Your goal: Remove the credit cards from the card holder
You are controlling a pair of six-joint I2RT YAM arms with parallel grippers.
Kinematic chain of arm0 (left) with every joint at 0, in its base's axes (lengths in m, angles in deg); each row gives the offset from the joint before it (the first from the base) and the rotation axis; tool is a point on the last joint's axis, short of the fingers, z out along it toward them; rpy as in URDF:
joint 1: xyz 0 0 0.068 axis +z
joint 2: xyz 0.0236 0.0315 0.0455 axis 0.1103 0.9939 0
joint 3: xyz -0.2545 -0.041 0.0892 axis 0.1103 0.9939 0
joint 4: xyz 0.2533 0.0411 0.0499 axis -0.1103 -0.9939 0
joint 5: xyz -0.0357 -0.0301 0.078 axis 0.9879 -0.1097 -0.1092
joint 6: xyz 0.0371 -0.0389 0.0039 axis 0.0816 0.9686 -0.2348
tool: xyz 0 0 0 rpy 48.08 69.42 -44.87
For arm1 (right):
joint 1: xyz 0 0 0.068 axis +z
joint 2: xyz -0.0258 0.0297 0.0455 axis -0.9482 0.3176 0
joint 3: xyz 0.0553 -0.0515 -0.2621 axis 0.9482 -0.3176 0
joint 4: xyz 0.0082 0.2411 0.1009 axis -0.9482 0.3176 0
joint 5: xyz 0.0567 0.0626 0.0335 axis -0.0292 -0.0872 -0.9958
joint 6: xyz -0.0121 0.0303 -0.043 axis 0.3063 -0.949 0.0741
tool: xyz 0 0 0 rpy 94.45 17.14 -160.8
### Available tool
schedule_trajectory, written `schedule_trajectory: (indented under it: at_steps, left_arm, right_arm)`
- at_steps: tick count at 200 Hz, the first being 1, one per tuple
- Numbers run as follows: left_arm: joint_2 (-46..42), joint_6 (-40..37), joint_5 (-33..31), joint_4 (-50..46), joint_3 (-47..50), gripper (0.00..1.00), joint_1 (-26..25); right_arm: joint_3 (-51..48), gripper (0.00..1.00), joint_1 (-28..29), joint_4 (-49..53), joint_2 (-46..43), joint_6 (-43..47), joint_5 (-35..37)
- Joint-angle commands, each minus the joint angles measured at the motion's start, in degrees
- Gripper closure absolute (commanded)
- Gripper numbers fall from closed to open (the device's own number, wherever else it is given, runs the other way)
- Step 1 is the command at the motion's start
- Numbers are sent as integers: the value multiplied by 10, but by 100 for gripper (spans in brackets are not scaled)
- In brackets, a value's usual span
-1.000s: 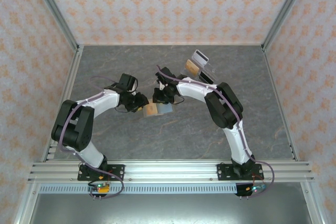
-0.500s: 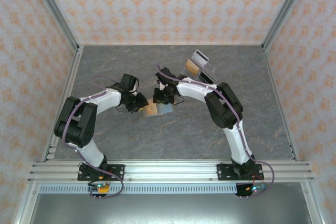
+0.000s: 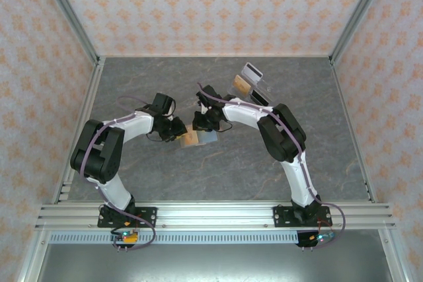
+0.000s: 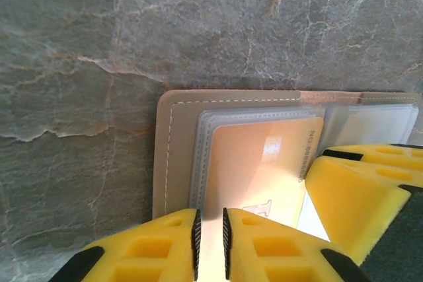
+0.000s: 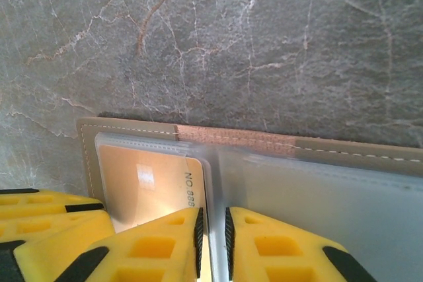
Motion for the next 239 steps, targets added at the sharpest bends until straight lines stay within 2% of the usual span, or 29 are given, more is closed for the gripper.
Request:
schedule_trajectory:
  at_steps: [1, 109, 146, 239]
  left_arm:
    - [11, -8, 4, 12, -11, 81, -3]
    - [36, -9, 27, 21, -14, 90, -3]
    - [42, -12, 17, 13, -15, 92, -3]
    - [55, -18, 35, 15, -20, 98, -4]
  right_arm:
    - [-13, 81, 0, 8, -4, -4, 5]
    - [-78, 82, -40, -90, -43, -36, -100]
    - [-100, 85, -53, -109, -50, -43, -107]
    - [-98, 84, -55, -131, -20, -52, -155]
